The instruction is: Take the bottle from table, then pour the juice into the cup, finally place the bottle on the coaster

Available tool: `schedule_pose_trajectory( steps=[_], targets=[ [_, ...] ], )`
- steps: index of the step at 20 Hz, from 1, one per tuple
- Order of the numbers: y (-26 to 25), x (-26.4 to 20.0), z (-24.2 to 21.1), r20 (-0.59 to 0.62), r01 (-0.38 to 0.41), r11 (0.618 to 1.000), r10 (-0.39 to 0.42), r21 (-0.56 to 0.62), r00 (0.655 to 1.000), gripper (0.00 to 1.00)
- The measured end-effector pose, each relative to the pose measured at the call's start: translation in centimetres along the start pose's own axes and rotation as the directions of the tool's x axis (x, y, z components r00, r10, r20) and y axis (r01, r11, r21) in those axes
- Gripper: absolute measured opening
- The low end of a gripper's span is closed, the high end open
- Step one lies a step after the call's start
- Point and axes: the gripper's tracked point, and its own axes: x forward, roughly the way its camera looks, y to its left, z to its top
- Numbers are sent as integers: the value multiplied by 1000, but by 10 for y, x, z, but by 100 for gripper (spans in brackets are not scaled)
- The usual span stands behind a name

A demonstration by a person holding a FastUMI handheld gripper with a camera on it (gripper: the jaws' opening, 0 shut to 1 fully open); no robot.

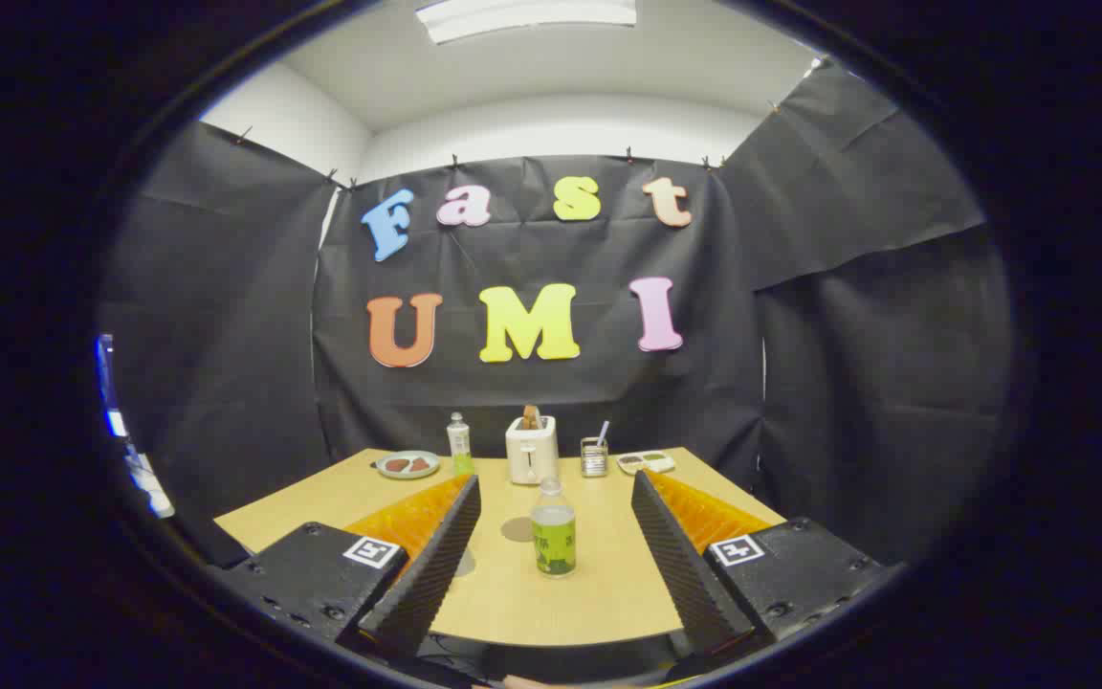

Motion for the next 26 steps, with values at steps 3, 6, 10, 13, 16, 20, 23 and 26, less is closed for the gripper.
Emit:
schedule_pose_trajectory(
  steps=[3,6,10,13,16,20,23,26],
  targets=[
    [-8,-10,3,7,23,1000,-23,-10,1000,100],
    [-11,-18,7,10,24,1000,-24,5,1000,100],
    [-19,-25,11,26,31,999,-31,18,999,100],
    [-24,-26,7,19,30,999,-31,21,999,100],
    [-26,-24,5,12,29,999,-30,25,999,100],
    [-26,-18,-1,-7,21,1000,-21,21,1000,100],
    [-26,-14,-4,-16,20,1000,-20,3,1000,100],
    [-27,-5,-9,-24,22,1000,-22,4,999,100]
  ],
)
